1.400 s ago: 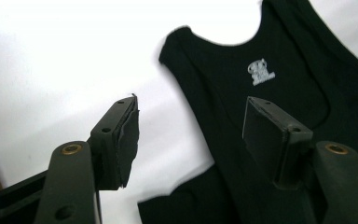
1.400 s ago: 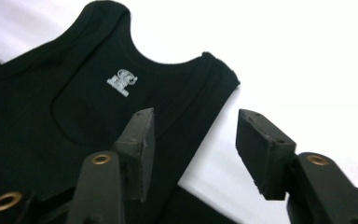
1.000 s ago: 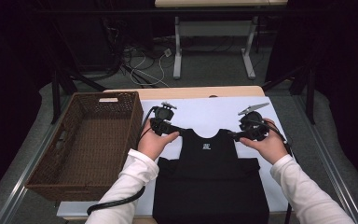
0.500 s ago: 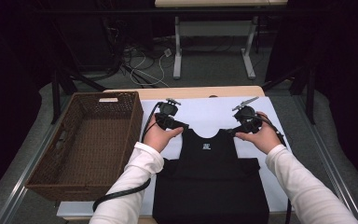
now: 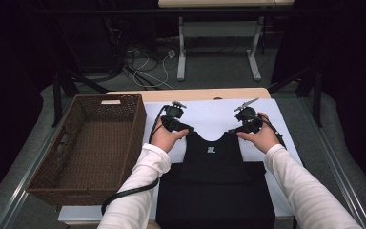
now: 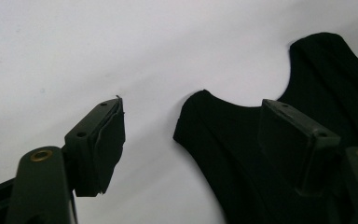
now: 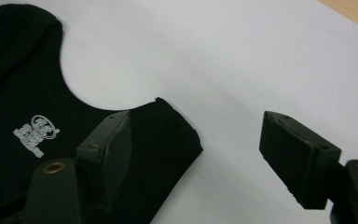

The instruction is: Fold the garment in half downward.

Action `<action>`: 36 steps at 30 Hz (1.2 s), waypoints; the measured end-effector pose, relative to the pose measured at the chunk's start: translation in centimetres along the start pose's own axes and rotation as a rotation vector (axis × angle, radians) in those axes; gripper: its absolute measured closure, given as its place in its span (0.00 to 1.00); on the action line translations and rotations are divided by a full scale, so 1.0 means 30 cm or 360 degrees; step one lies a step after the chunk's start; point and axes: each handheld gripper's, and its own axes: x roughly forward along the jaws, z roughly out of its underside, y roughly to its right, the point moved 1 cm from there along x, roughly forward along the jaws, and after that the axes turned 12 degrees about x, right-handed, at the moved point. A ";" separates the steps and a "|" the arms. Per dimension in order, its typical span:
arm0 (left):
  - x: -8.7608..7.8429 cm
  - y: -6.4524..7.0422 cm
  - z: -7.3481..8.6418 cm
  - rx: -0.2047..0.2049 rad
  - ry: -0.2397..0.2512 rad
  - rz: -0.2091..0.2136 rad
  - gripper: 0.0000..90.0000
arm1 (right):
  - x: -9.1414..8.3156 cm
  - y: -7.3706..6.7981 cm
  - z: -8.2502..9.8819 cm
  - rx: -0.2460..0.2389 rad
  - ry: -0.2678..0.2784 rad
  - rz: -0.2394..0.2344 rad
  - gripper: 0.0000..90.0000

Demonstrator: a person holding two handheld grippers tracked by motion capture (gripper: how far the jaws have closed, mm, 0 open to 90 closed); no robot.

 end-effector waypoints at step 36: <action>0.175 -0.020 0.031 0.0063 -0.0190 0.0083 0.80 | 0.080 -0.008 0.001 -0.0030 -0.0011 -0.0019 0.53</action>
